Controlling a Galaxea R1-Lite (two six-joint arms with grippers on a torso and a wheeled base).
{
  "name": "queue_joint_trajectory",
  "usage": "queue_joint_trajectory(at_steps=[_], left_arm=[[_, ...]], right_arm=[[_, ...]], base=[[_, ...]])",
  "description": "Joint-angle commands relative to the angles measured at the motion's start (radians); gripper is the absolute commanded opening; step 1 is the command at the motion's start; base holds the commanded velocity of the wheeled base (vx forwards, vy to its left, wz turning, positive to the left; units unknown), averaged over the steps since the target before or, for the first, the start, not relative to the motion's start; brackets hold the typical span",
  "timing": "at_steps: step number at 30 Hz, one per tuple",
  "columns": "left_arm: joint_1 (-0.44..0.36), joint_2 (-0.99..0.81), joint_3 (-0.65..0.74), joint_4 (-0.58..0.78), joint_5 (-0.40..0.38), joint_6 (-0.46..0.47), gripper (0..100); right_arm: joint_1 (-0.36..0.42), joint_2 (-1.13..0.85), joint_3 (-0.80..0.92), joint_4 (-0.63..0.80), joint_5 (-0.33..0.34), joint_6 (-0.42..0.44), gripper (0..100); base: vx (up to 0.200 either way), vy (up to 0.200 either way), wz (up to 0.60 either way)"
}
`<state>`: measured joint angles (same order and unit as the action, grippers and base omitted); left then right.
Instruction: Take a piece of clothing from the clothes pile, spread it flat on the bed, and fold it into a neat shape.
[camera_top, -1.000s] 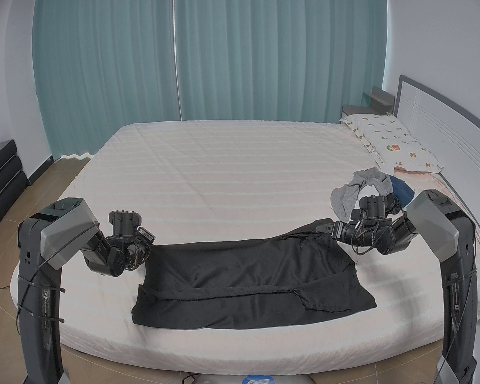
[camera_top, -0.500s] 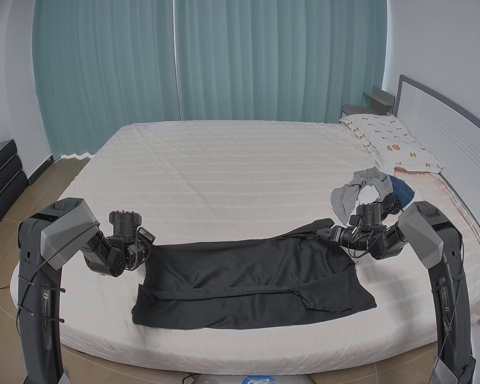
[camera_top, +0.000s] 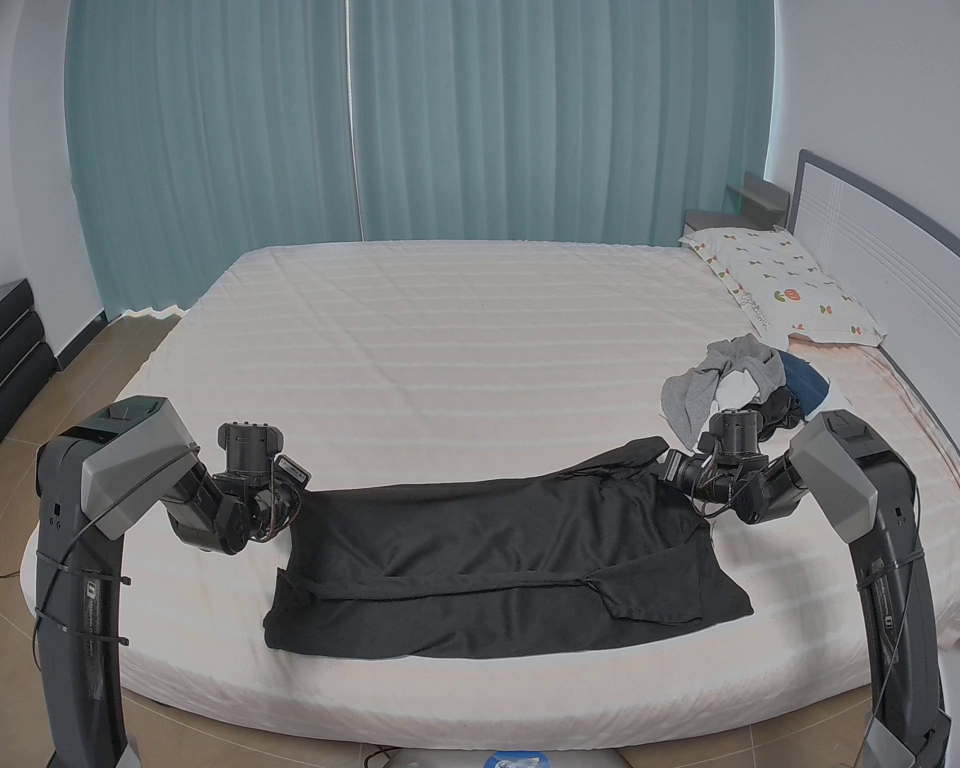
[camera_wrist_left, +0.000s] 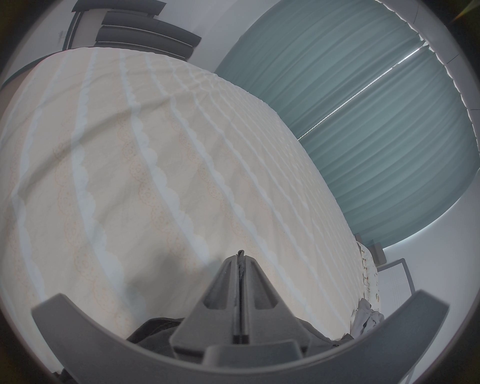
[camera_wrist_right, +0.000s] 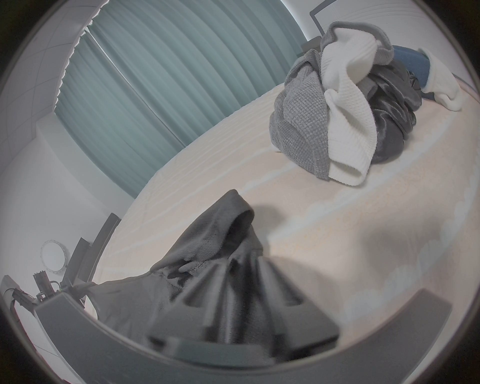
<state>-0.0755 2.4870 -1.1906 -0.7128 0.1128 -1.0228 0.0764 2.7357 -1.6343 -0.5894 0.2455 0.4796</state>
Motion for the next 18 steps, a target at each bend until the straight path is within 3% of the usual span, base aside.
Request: queue_joint_trajectory(at_steps=[1,11,18], left_arm=[[-0.001,0.0,0.0,-0.001,0.001,0.0,0],[0.002,-0.002,-0.001,-0.001,0.001,-0.003,0],[0.011,-0.05,0.02,-0.001,0.001,-0.008,0]], right_arm=[[-0.004,-0.018,0.028,-0.01,0.005,0.001,0],[-0.026,-0.048,0.1,-0.092,0.008,0.007,0],[-0.024,-0.11,0.249,-0.244,-0.002,0.021,0]], base=[[0.0,0.0,0.0],[0.0,0.0,0.0],[0.0,0.0,0.0]])
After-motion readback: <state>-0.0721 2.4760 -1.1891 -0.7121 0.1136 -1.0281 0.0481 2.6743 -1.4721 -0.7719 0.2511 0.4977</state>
